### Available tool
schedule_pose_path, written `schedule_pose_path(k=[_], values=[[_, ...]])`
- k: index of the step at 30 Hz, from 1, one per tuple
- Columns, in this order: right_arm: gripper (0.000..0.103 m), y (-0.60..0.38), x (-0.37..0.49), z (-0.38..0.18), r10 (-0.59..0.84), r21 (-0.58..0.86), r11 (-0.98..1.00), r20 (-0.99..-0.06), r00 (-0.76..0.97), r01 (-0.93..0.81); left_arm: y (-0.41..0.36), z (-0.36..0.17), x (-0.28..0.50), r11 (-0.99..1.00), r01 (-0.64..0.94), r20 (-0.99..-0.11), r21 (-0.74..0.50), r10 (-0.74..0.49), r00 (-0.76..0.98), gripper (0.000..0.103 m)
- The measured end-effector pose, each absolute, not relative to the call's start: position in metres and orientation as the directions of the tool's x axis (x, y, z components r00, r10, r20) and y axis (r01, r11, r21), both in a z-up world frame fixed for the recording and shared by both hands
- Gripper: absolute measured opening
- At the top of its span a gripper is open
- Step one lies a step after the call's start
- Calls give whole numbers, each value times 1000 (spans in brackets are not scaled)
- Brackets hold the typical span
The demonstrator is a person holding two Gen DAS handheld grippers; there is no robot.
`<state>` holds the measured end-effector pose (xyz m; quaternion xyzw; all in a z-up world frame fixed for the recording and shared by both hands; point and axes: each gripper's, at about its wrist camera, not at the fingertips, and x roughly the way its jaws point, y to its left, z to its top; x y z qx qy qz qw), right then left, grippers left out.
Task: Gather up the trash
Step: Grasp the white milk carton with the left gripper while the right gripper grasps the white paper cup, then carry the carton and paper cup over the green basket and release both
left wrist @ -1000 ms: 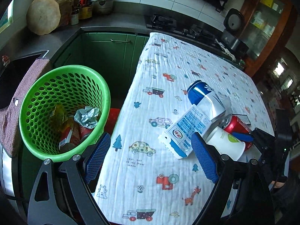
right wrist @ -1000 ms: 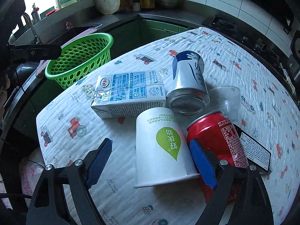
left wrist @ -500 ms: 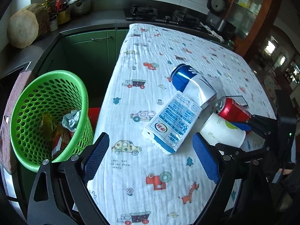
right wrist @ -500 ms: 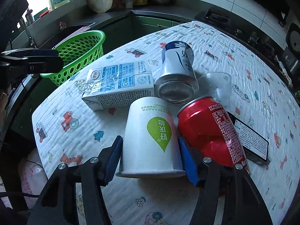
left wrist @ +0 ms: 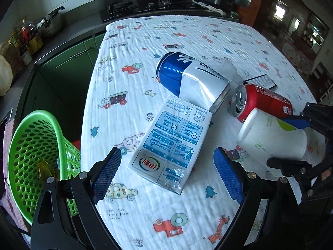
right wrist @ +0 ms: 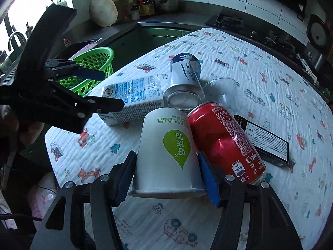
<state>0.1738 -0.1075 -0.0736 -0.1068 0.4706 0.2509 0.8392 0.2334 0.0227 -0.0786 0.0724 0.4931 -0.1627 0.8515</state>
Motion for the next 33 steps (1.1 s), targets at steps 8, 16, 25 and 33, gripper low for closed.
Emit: schedule_pose_path(k=[8, 16, 25, 33], values=[[58, -114, 170, -65, 319, 62, 866, -832, 454, -496, 13, -95, 249, 928, 372, -879, -17, -191, 437, 88], [58, -114, 168, -62, 313, 60, 873, -830, 462, -484, 7, -101, 254, 927, 376, -882, -3, -180, 435, 76], [58, -113, 173, -59, 322, 62, 870, -823, 469, -489, 15, -92, 241, 940, 342, -868, 5, -166, 469, 69], [58, -99, 181, -57, 362, 84, 845, -817, 450, -528, 51, -65, 221, 968, 249, -837, -11, -145, 527, 68]])
